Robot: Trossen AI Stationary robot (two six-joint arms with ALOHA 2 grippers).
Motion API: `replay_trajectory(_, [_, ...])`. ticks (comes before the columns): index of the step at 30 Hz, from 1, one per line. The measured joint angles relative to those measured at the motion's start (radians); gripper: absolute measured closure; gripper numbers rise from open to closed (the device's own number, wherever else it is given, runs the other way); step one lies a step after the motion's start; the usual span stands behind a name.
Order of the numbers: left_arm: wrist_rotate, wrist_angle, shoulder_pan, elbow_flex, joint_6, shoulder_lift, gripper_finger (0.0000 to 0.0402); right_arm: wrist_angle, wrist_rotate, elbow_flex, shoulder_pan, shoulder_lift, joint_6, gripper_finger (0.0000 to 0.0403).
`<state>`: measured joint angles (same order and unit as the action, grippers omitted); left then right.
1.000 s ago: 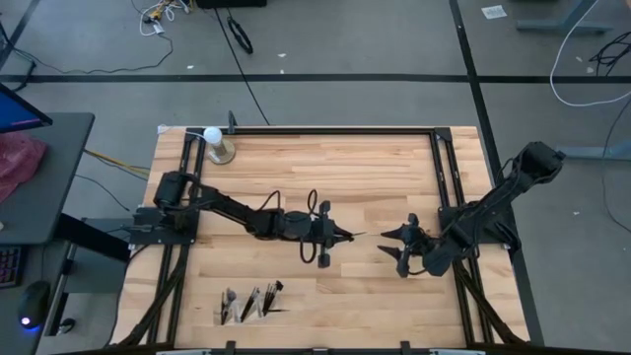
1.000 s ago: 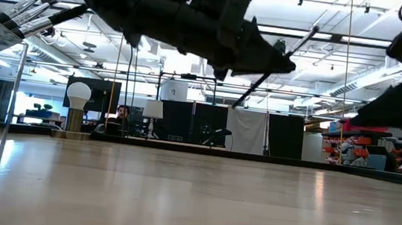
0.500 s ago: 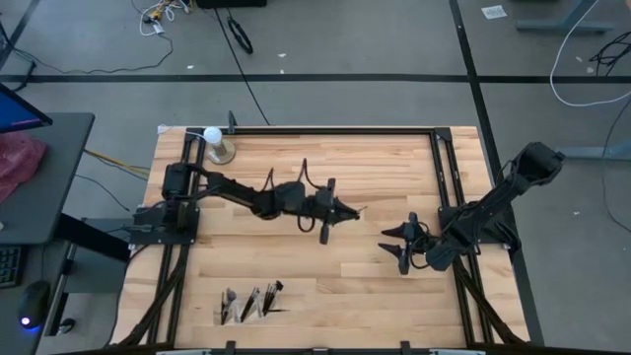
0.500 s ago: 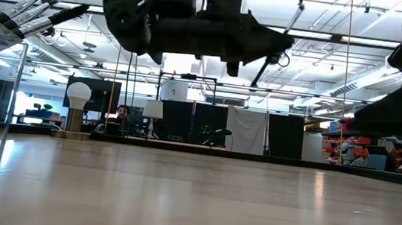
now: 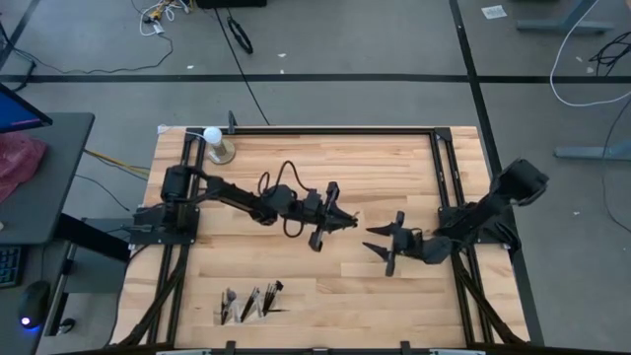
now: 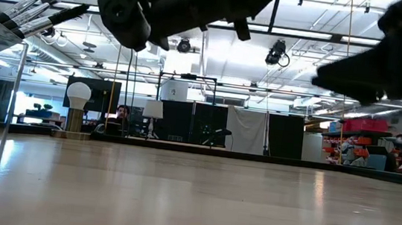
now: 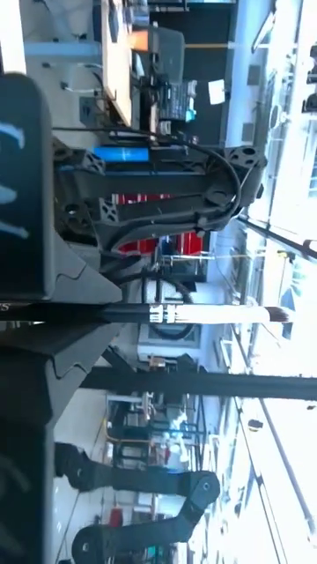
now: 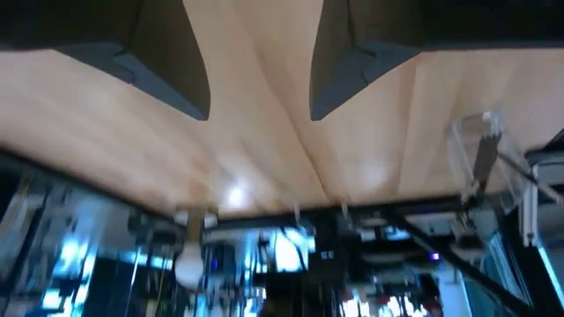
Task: Put items in baskets/containers
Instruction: Put the black eyeshadow brush into the transparent organizer
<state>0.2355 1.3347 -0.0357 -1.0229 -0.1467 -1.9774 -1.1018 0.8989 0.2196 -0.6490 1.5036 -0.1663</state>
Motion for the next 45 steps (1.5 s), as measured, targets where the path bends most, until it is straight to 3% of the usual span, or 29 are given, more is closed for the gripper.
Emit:
replay_trajectory(5, [-0.008,0.008,-0.018,0.000,0.001,0.000,0.0383,-0.050,-0.047,0.134,0.040,0.087,0.162,0.0204])
replay_trajectory(9, [-0.010,0.008,-0.021,0.000,0.001,0.000,0.0383,-0.050,-0.002,0.242,0.064,0.134,0.242,0.0216])
replay_trajectory(20, [-0.009,0.006,-0.026,0.000,0.004,0.000,0.0383,-0.081,0.051,0.329,0.074,0.137,0.395,0.0309])
replay_trajectory(27, [-0.006,-0.005,-0.026,0.000,0.008,0.001,0.0372,-0.090,0.054,0.331,0.085,0.137,0.384,0.0391])
replay_trajectory(32, [0.009,-0.042,-0.026,-0.002,0.006,0.002,0.0355,-0.063,0.068,0.331,0.081,0.137,0.384,0.0394])
replay_trajectory(37, [0.016,-0.149,-0.026,-0.002,0.008,0.006,0.0317,0.016,0.163,0.331,0.057,0.137,0.356,0.0399])
replay_trajectory(41, [-0.029,-0.213,-0.031,-0.001,0.035,0.033,0.0299,0.102,0.163,0.331,0.042,0.132,0.260,0.0401])
replay_trajectory(45, [-0.094,-0.245,-0.056,-0.001,0.105,0.063,0.0305,0.212,0.157,0.330,0.038,0.133,0.150,0.0401])
